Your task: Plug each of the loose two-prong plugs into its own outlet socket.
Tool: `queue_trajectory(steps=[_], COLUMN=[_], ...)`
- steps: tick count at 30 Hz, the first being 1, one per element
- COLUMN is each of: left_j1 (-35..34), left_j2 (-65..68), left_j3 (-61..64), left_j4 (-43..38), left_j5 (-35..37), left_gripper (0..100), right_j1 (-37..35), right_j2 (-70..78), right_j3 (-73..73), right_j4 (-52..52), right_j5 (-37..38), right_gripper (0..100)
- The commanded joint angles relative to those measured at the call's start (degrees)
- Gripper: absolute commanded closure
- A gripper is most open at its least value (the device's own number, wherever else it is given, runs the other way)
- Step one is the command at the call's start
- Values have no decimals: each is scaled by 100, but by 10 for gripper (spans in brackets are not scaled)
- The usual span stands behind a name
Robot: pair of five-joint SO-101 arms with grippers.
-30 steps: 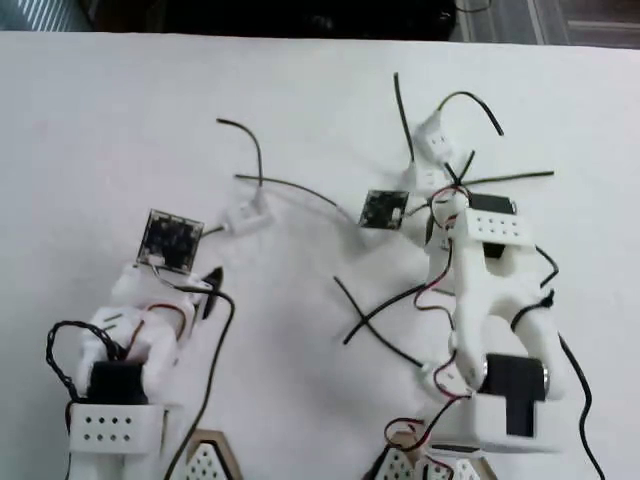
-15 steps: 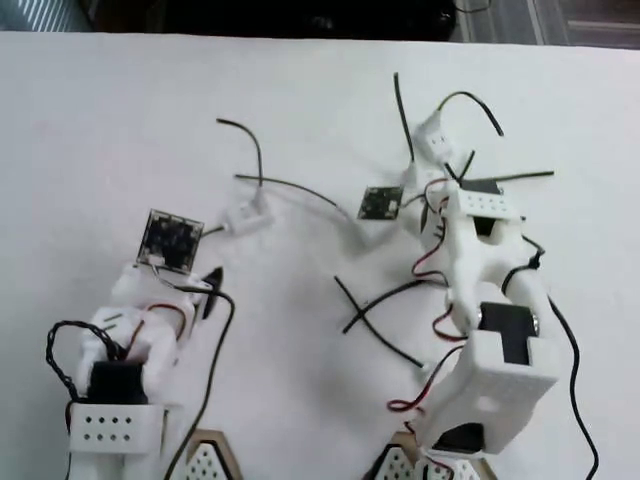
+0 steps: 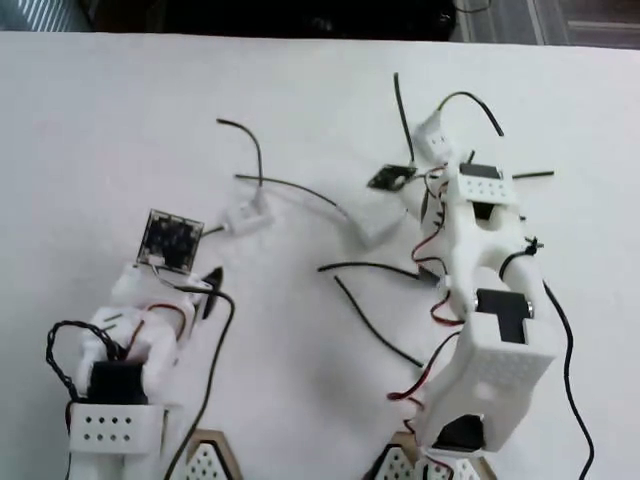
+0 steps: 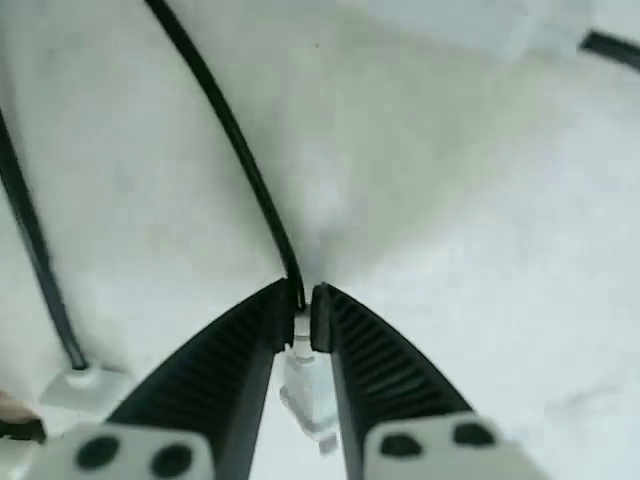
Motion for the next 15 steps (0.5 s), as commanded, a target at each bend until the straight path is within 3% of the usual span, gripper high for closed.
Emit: queue_trajectory(steps=[1, 5, 8, 11, 15], left_j1=[-22, -22, -22, -22, -22], left_j2=[-66, -66, -66, -66, -66], left_j3=[-26, -26, -26, -26, -26], left_j4=[-132, -132, -132, -132, -132], left_j5=[9, 9, 9, 9, 9], left_gripper=[755, 755, 755, 755, 755], right_j1=[-75, -233, -330, -347, -312], right_j2=[-75, -75, -127, -374, -945], right_j3=[-686, -1002, -1020, -1002, -993], right_j4=[813, 1042, 1051, 1200, 1516], right_j5=[-897, -1662, -2057, -2057, -1934], right_gripper=[981, 974, 889, 804, 827])
